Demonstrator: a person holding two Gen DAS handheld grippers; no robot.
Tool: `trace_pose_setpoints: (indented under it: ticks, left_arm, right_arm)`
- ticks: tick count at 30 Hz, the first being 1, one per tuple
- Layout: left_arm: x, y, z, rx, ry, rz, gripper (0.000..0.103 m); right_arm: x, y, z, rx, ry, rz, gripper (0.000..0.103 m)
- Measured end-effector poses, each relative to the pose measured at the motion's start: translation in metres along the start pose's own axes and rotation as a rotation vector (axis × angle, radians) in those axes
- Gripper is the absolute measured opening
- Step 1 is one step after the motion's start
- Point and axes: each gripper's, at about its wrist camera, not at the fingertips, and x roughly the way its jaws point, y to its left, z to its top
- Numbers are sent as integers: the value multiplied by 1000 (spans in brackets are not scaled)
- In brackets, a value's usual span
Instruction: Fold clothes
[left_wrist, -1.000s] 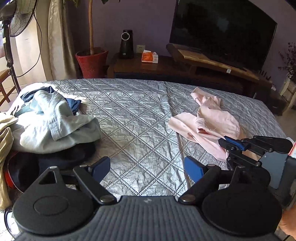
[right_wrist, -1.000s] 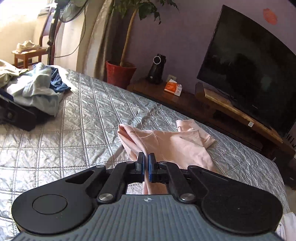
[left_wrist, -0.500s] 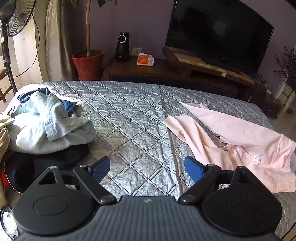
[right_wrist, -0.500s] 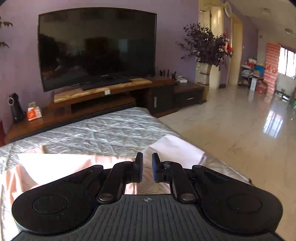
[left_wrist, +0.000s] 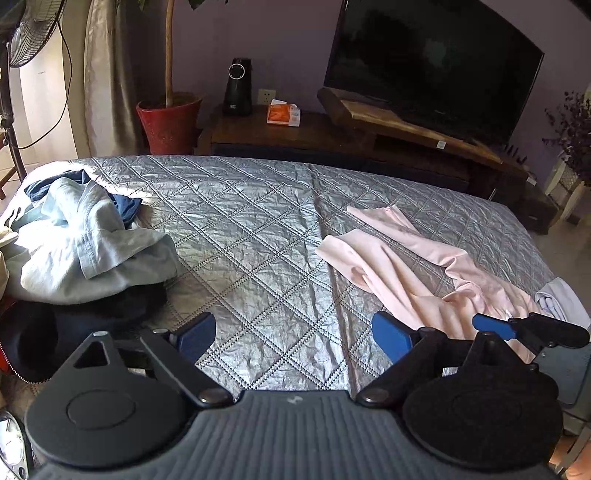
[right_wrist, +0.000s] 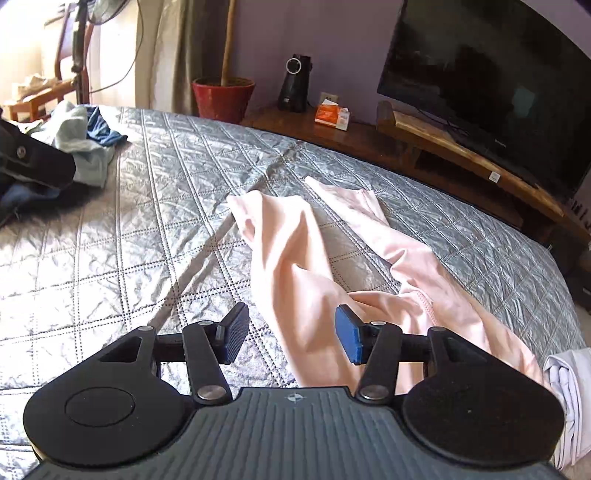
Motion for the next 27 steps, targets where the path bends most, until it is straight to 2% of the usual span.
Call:
trace_pose_setpoints:
  ticks: [3, 5, 6, 7, 8, 9, 15, 16, 17, 18, 19, 21, 22, 23, 24, 27]
  left_arm:
    - [2, 1, 0, 4, 16, -2, 92]
    - [2, 2, 0, 14, 23, 0, 92]
    - [2, 2, 0, 16, 22, 1, 92]
    - [2, 2, 0, 16, 22, 2, 92]
    - [1, 3, 0, 11, 19, 3, 92]
    - [1, 5, 0, 6, 17, 5, 92]
    - [-4, 16, 5, -46, -3, 24, 92]
    - [-4, 18, 5, -52, -7, 27, 92]
    - [-5, 19, 6, -58, -10, 30, 92]
    - [-5, 21, 6, -65, -12, 33, 92]
    - [-6, 23, 6, -72, -14, 36, 92]
    - [-7, 28, 7, -86, -19, 46, 92]
    - [-9, 30, 9, -96, -27, 53, 92]
    - [-11, 33, 10, -107, -36, 60, 92]
    - [-12, 36, 11, -117, -45, 67, 92]
    - [-16, 44, 15, -151, -65, 89, 92]
  right_arm:
    - [20, 12, 2, -14, 41, -46, 54]
    - [32, 13, 0, 0, 76, -40, 52]
    - [34, 12, -2, 20, 80, -25, 40]
    - [36, 10, -4, 41, 83, -10, 20]
    - [27, 15, -7, 29, 65, 15, 5]
    - [17, 20, -9, 15, 46, 40, 3]
    - [-45, 49, -24, -68, -71, 191, 4]
    - [-54, 59, -28, -107, -53, 256, 8]
    - [-58, 68, -34, -143, 6, 333, 11]
    - [-62, 75, -40, -180, 48, 370, 17]
    - [-70, 82, -50, -239, 71, 398, 17]
    - [-81, 77, -57, -211, 95, 463, 18]
    - [-86, 69, -55, -144, 80, 485, 23]
    - [-88, 61, -51, -77, 54, 479, 27]
    - [-91, 53, -46, -10, 28, 470, 36]
    - [-76, 41, -19, 120, 3, 429, 37]
